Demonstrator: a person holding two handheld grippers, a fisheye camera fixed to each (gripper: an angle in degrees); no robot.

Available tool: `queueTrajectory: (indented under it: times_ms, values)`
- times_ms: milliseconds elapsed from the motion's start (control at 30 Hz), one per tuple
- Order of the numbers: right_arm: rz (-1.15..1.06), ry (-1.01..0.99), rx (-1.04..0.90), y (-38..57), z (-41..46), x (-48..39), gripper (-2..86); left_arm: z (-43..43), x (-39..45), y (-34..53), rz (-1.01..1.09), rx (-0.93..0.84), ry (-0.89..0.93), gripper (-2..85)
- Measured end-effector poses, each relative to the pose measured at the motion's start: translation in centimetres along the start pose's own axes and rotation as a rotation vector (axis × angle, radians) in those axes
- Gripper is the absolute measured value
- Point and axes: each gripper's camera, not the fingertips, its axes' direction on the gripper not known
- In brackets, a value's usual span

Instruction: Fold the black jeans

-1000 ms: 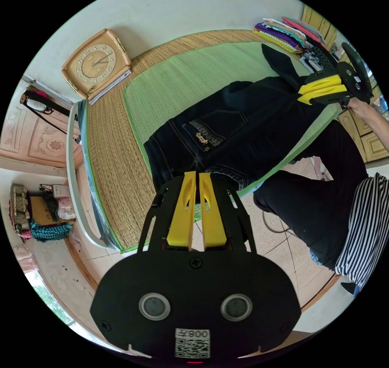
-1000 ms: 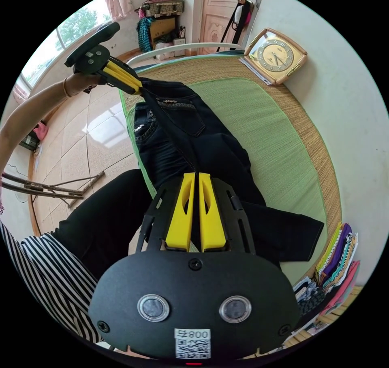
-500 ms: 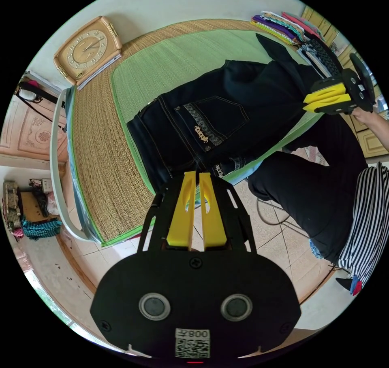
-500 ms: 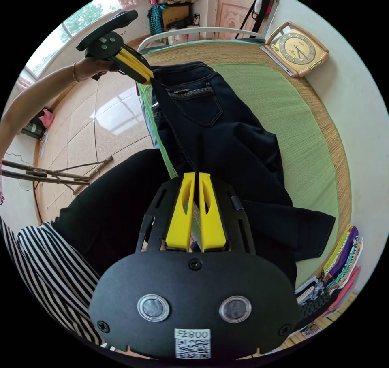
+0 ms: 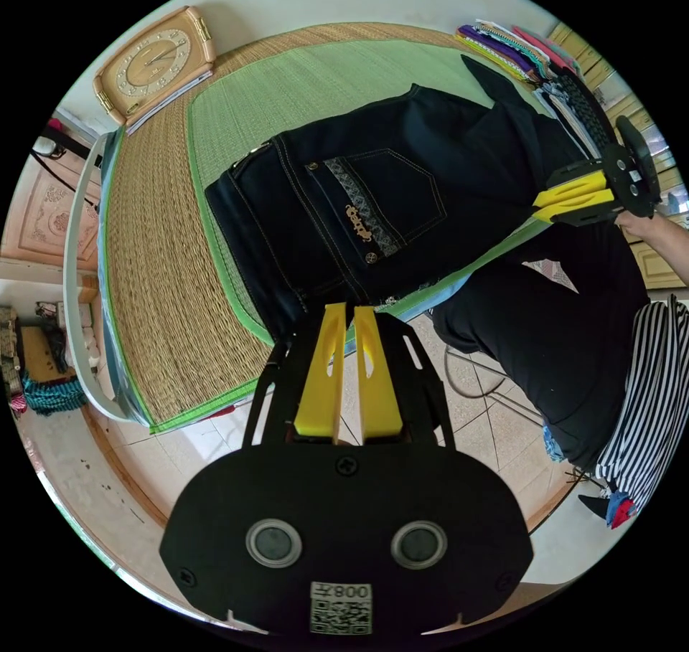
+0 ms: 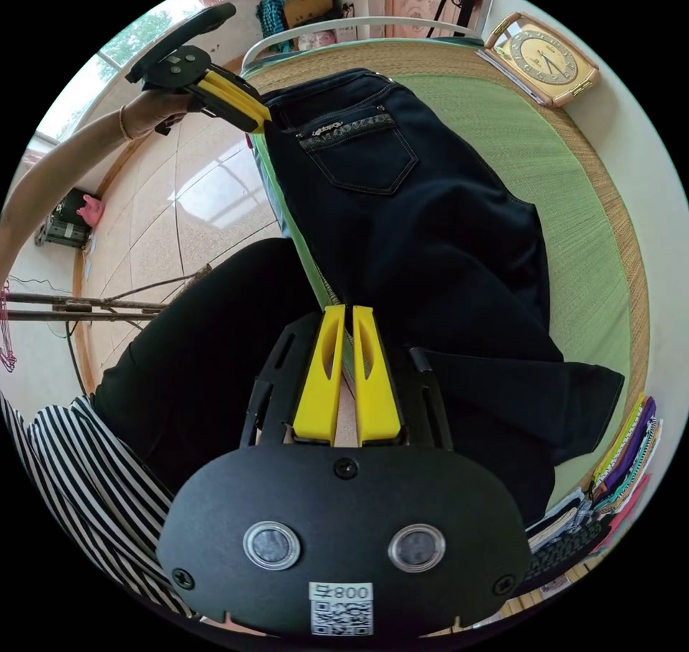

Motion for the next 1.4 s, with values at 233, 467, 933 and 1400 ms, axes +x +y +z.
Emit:
queueTrajectory:
  times_ms: [233,467,933,1400]
  values:
    - [0.010,0.003,-0.036,0.5,1.3,1.8,2.1,2.2,-3.5,1.3,-0.018,0.012,0.027,1.8]
    - [0.035,-0.020,-0.031,1.6,0.8,4.1,2.2,3.7,-7.1,2.9,-0.070,0.049,0.066,1.5]
    - [0.094,-0.053,0.006,5.1,-2.6,8.2,2.6,4.6,-13.1,8.4,-0.305,0.285,0.212,0.3]
    - [0.255,-0.271,0.123,11.0,-9.0,14.3,4.1,11.7,-15.5,5.9,-0.438,0.217,0.267,0.1]
